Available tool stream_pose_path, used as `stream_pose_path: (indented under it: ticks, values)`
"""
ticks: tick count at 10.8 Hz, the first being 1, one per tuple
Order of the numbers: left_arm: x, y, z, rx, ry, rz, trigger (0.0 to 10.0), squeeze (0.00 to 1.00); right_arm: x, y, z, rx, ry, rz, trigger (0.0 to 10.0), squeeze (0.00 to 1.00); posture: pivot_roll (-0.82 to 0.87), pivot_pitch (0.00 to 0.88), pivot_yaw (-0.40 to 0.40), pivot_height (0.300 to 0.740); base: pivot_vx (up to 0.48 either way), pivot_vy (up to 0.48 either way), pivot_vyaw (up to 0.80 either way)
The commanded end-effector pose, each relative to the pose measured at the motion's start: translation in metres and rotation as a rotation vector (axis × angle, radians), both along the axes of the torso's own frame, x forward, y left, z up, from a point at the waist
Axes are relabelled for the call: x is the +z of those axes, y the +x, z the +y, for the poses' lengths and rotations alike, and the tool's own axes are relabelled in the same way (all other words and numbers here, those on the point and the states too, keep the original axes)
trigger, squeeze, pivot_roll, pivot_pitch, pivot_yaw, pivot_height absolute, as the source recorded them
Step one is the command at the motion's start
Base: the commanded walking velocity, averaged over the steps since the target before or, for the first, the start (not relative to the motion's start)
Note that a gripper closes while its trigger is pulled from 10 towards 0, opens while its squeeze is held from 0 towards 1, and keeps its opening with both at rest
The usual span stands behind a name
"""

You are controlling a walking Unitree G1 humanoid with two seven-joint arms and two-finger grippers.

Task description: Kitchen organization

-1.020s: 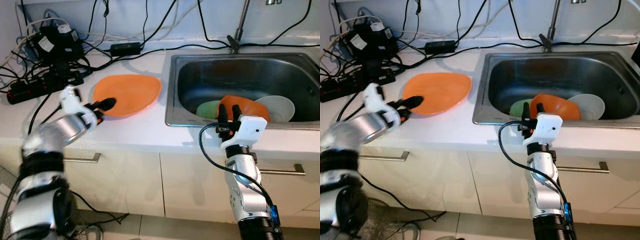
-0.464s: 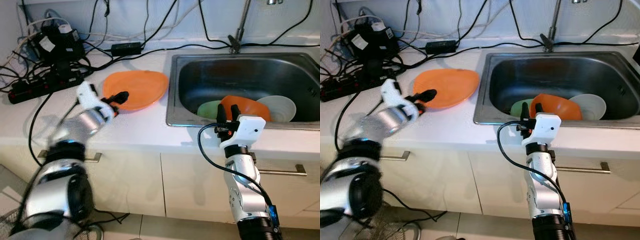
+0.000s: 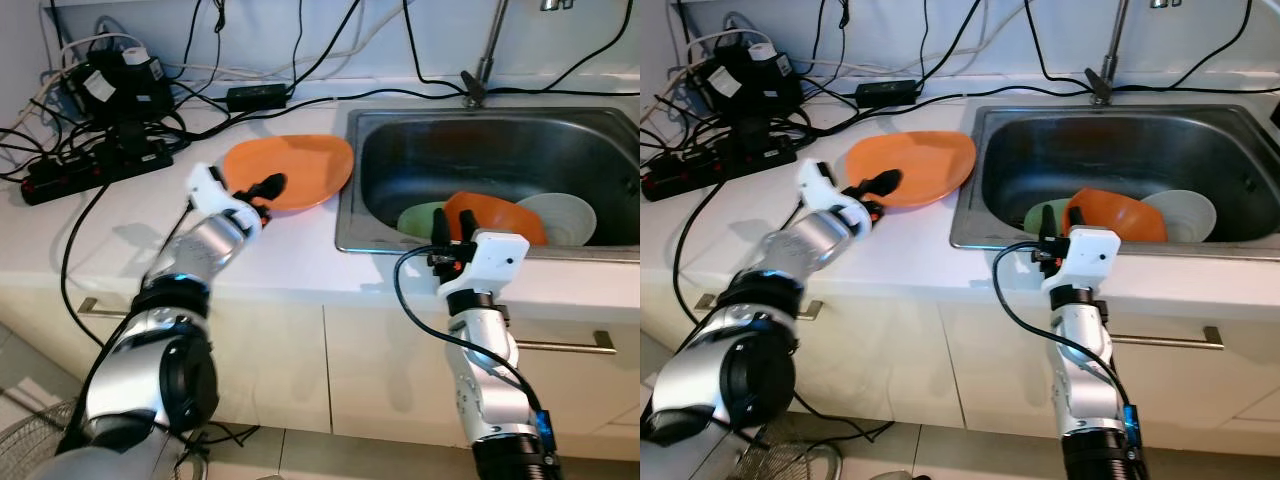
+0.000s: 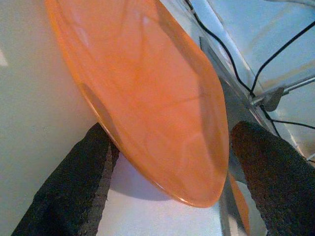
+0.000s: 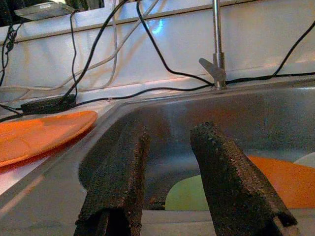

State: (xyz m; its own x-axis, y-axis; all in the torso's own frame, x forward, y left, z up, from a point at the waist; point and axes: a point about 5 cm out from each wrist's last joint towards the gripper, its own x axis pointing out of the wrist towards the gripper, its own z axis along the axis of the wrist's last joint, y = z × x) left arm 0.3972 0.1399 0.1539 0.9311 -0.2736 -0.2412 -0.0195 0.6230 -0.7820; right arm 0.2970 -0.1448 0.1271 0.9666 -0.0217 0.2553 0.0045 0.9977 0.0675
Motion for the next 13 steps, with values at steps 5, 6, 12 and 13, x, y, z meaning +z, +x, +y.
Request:
stream_pose_path:
  ticks: [5,6,12,13]
  values:
    - [-0.0118,-0.001,-0.0073,0.007,0.06,0.063,0.0,0.0,0.0023,0.0013,0.0019,0.006,0.005,0.006,10.0,0.0,-0.02,0.0,0.095,0.74,0.0,0.0,0.0]
    - [-0.0118,-0.0009,-0.0058,0.007,0.074,0.059,0.0,0.0,0.002,0.0012,0.0021,0.005,0.006,0.008,10.0,0.0,-0.02,0.0,0.095,0.74,0.0,0.0,0.0]
    - [-0.0119,-0.0004,0.0009,0.029,0.083,0.05,0.0,0.0,0.0011,0.0019,0.0034,0.008,0.009,0.013,10.0,0.0,-0.02,0.0,0.097,0.74,0.0,0.0,0.0]
    - [-0.0118,-0.0003,0.0011,0.03,0.085,0.049,0.0,0.0,0.001,0.0017,0.0034,0.008,0.011,0.014,10.0,0.0,-0.02,0.0,0.097,0.74,0.0,0.0,0.0]
